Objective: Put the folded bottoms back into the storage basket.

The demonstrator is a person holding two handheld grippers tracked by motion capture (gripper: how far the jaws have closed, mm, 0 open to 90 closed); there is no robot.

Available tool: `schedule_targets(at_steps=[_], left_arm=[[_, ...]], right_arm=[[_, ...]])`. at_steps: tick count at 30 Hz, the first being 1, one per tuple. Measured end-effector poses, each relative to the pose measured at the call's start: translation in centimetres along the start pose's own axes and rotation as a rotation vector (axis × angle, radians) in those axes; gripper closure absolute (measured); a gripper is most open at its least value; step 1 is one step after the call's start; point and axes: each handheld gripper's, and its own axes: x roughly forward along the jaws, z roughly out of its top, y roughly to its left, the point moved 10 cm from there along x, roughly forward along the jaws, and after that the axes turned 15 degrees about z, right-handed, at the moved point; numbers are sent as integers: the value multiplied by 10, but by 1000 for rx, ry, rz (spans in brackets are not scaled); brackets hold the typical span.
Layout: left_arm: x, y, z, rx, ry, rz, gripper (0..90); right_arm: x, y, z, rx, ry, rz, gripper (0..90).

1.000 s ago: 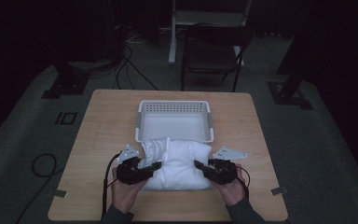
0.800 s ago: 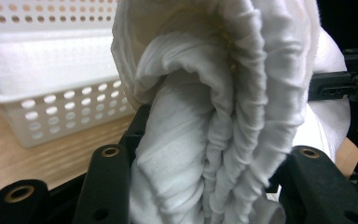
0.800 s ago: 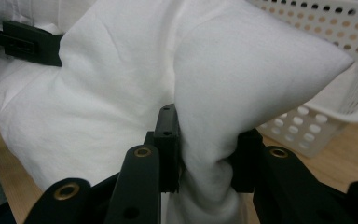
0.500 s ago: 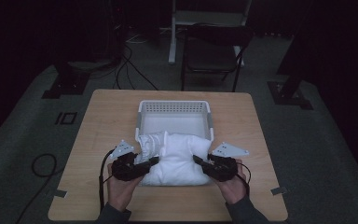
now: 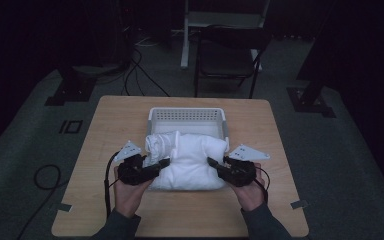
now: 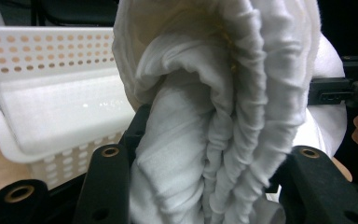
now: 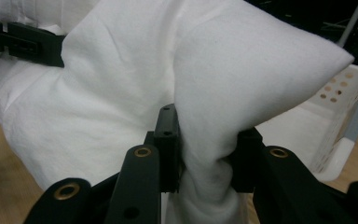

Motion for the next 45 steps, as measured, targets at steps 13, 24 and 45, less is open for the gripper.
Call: schedule_targets(at_steps=[13,24,45], left_arm=[[11,4,20,23,-15,6,525],[19,11,29,35,-36,9,526],[39,24,34,8,-19,47,526]], right_arm=[[0,-14,16,-9,-21,-23,705],[5,-20,27,-23,-31,-41,705],[23,-42,29,0,-28,-52,706]])
